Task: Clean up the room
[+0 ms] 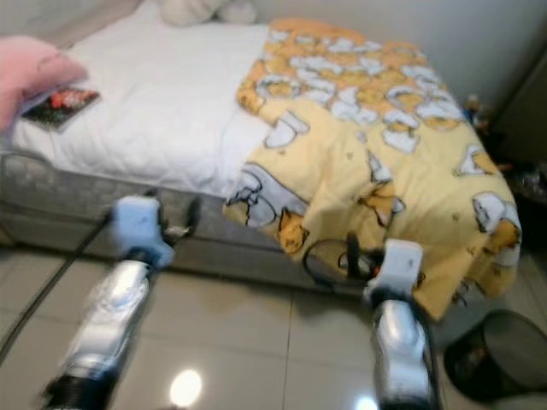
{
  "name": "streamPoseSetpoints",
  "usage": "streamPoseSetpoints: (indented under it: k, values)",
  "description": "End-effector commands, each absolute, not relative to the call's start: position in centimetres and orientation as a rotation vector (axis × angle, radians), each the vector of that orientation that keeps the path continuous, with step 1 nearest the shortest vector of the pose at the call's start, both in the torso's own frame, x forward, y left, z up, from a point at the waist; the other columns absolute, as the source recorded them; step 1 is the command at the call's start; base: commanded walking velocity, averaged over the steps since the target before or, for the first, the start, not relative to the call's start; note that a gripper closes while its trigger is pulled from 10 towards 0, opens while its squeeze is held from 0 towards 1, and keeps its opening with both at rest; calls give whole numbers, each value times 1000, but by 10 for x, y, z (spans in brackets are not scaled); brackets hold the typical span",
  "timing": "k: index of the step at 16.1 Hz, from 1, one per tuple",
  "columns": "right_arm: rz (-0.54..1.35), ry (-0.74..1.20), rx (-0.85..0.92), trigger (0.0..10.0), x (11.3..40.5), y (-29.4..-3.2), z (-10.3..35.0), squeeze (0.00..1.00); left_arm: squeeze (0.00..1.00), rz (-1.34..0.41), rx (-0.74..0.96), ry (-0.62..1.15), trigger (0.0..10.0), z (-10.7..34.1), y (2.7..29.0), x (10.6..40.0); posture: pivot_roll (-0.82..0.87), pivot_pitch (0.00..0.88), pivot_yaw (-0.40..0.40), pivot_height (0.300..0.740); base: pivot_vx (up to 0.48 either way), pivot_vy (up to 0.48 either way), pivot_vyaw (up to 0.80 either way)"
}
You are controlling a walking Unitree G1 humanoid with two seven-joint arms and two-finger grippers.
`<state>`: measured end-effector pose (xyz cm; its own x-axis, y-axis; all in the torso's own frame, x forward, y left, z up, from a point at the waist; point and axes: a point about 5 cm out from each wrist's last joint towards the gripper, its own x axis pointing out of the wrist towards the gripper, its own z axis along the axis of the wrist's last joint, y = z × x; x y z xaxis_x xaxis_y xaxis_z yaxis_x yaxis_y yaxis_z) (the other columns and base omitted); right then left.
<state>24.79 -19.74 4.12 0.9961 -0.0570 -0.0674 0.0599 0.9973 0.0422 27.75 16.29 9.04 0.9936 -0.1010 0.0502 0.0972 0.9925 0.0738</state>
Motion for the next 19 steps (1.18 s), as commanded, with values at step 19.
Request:
streamPoseSetpoints:
  k: [19]
  values:
    - [6,98,40,10000,280,-190,47,0,0,-233,70,-98,10000,106,128,317,77,0,-48,740,472,0,0]
